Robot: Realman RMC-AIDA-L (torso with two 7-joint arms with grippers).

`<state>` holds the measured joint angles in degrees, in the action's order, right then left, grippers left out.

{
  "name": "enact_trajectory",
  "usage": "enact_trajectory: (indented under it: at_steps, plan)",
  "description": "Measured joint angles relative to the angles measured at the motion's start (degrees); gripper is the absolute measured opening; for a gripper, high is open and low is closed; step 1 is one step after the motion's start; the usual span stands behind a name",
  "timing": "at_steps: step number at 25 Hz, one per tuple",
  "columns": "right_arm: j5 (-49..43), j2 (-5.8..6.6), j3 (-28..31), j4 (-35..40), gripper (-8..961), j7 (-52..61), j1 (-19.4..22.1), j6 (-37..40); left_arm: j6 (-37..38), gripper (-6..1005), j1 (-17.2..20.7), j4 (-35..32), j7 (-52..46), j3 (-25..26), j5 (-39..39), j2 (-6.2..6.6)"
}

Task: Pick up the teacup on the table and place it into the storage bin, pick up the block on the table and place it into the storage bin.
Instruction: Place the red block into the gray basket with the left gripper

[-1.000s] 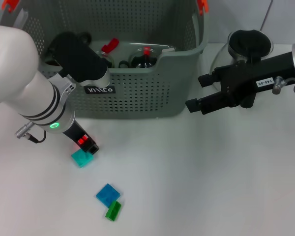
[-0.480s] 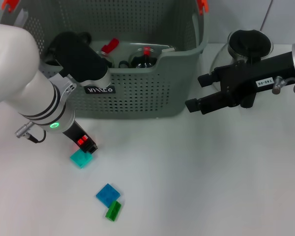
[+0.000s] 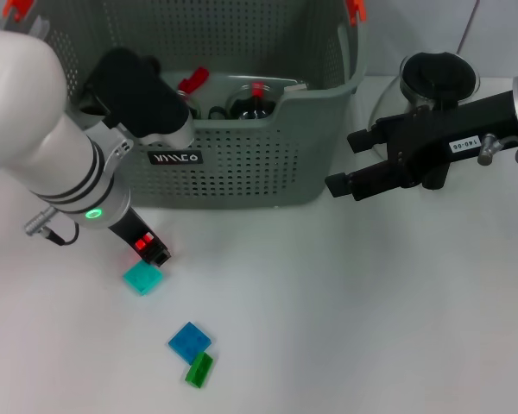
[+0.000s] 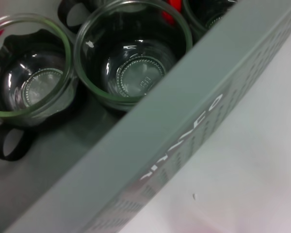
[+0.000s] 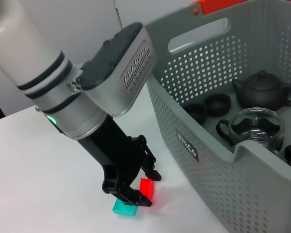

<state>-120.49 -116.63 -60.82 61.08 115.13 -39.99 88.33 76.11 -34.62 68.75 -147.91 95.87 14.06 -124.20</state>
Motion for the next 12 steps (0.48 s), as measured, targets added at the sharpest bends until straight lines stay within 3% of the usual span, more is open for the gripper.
enact_trajectory:
  at_steps: [5, 12]
  plan:
    - [0.0, 0.0, 0.01, 0.0, 928, -0.04, 0.0, 0.14, 3.66, 470, 0.07, 3.2, 0.99, 1.81, 0.38, 0.1]
    - [0.03, 0.31, 0.55, 0.0, 927, -0.16, 0.0, 0.84, 15.5, 472, 0.23, 10.43, 6.53, 10.57, 7.77, 0.01]
